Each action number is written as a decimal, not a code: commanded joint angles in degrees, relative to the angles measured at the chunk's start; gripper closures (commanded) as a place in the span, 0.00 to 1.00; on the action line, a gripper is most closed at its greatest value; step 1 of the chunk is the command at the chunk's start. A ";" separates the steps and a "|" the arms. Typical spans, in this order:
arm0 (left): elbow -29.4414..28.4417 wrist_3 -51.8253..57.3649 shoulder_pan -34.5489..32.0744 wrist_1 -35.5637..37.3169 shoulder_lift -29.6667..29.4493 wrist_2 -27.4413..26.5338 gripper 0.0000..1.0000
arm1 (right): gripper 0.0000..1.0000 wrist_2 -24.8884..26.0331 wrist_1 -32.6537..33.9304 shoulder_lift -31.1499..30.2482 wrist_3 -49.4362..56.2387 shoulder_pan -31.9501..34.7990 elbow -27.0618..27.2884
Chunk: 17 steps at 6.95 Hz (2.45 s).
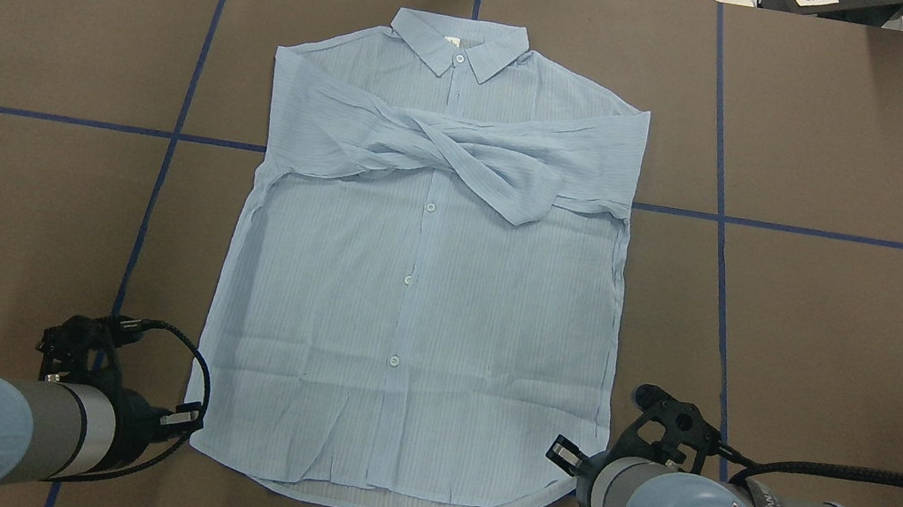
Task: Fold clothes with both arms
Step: 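Lift the hem with both grippers and fold it toward the collar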
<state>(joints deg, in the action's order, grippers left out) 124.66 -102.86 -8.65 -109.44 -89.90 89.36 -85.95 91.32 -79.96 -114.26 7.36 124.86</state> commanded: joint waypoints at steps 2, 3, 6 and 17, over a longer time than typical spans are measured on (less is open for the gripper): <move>10.31 -4.87 -0.23 0.36 2.00 0.73 1.00 | 1.00 -0.19 0.35 -8.26 -0.08 0.11 10.46; 15.22 -5.59 -0.32 0.37 4.18 0.82 1.00 | 1.00 -0.36 0.52 -8.71 -0.26 0.20 13.02; 12.41 -0.10 -12.73 0.45 -3.82 8.62 1.00 | 1.00 0.09 0.53 -4.81 1.30 6.49 13.41; -37.87 23.99 -38.44 -17.81 -29.54 11.63 1.00 | 1.00 -17.59 -16.85 29.75 31.20 40.36 -47.02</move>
<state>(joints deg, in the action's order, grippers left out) 91.98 -81.76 -45.39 -124.03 -118.33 101.04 -103.38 78.21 -53.20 -83.54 47.23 84.77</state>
